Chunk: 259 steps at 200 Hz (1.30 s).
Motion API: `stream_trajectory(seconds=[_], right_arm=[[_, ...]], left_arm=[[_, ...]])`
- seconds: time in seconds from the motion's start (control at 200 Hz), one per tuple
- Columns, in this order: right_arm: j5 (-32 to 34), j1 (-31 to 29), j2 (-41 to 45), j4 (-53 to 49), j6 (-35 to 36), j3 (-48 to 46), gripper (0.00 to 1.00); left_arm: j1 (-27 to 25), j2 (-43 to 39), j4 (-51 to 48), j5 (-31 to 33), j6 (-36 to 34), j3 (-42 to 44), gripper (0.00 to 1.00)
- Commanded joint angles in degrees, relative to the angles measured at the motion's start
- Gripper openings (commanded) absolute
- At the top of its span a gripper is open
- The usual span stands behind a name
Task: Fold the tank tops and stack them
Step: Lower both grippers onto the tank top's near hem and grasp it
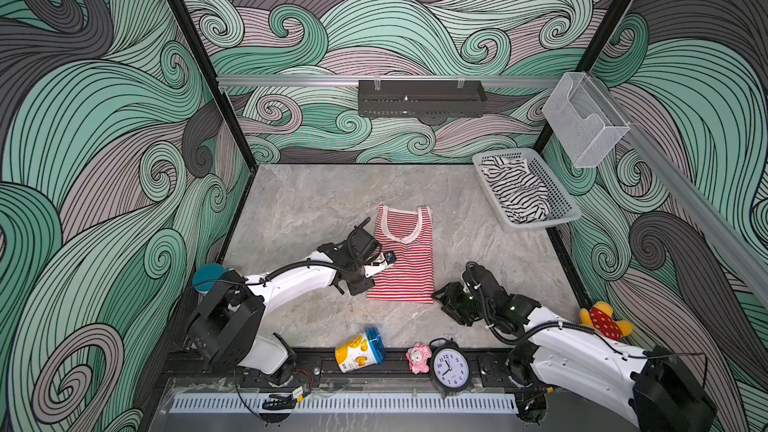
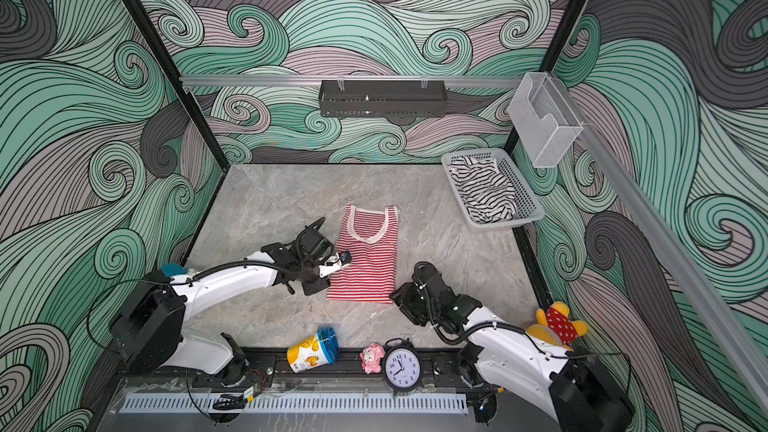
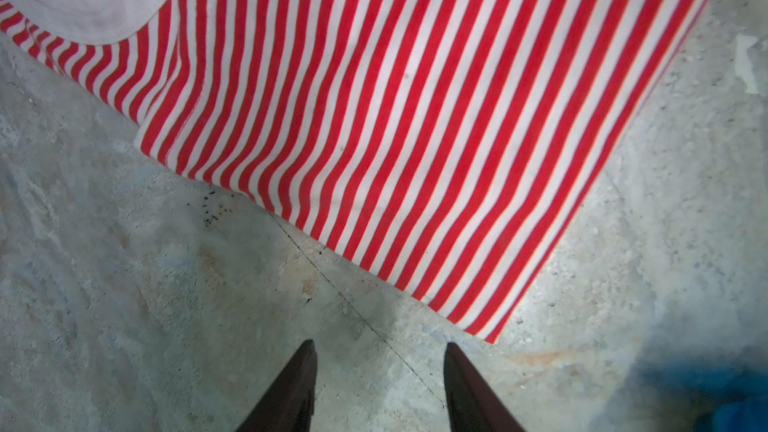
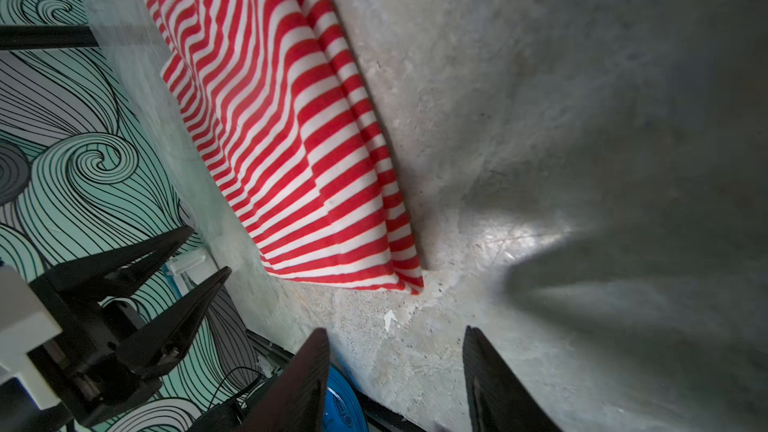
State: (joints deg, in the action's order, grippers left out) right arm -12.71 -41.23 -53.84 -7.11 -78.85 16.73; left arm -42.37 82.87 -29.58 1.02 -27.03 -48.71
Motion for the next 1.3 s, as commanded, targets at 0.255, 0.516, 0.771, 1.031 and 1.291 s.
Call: stream_trajectory(seconds=[0.255, 0.516, 0.771, 1.031, 1.291], right_arm=[[4.4, -3.7, -8.5, 12.8, -10.4, -1.4, 0.49], [6.4, -6.1, -13.6, 17.0, -14.4, -2.4, 0.44], [12.3, -9.1, -10.6, 14.3, -19.1, -5.4, 0.35], [16.5, -9.2, -1.2, 7.1, -19.8, -7.3, 0.35], [13.1, -9.2, -7.8, 11.5, -17.6, -5.1, 0.35]], left_arm=[[-1.7, -0.3, 1.1, 0.5, -0.1, -0.4, 0.52], [-1.7, -0.6, 1.2, 0.7, 0.3, -0.4, 0.52], [-1.7, -0.3, 1.3, 1.4, 0.2, 0.0, 0.52], [-1.7, 0.7, 1.1, 1.1, 0.0, -0.9, 0.52], [-1.7, 2.1, 1.2, 0.8, 0.3, -2.0, 0.52]])
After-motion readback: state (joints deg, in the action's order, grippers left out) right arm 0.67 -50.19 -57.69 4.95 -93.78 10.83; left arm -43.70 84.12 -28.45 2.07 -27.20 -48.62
